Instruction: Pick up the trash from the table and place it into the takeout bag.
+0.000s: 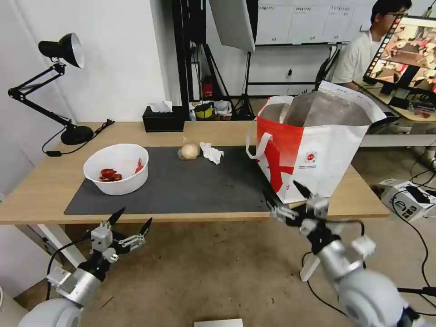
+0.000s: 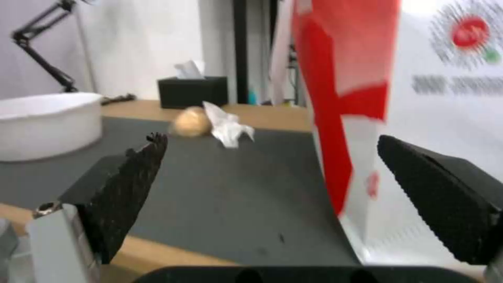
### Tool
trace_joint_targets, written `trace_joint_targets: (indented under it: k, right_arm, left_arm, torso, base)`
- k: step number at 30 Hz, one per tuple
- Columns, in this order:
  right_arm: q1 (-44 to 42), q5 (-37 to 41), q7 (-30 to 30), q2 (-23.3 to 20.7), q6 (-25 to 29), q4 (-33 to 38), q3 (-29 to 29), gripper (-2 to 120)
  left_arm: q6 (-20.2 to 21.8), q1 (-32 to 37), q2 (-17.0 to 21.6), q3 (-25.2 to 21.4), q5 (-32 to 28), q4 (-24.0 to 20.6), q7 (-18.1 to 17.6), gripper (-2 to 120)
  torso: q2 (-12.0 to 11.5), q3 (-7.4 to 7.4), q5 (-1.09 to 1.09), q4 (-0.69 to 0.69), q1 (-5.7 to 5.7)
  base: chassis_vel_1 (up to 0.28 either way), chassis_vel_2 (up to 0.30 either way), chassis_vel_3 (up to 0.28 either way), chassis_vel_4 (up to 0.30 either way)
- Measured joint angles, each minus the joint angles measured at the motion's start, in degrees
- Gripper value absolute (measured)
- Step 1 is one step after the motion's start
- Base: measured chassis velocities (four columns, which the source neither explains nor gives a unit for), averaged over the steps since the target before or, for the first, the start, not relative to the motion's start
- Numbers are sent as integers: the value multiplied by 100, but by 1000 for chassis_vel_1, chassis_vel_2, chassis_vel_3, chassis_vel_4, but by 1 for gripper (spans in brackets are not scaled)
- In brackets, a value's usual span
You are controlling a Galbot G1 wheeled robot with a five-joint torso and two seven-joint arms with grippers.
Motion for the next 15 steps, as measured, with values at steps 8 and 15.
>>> trace_joint_targets:
  k: [8,15]
  right_arm:
    - [-237,-230,92,384,151,-417,-226,100]
    - [-148,-223,94,404,134,-540,-260,100]
  left_arm:
    - [-54,-14,-11,-18,11,207,-25,100]
    - [-95,-55,-15,41,94,295,-24,100]
  torso:
    - [0,1,1,0,1]
    - [0,1,1,0,1]
  base:
    - [0,0,0,0]
    - [0,0,0,0]
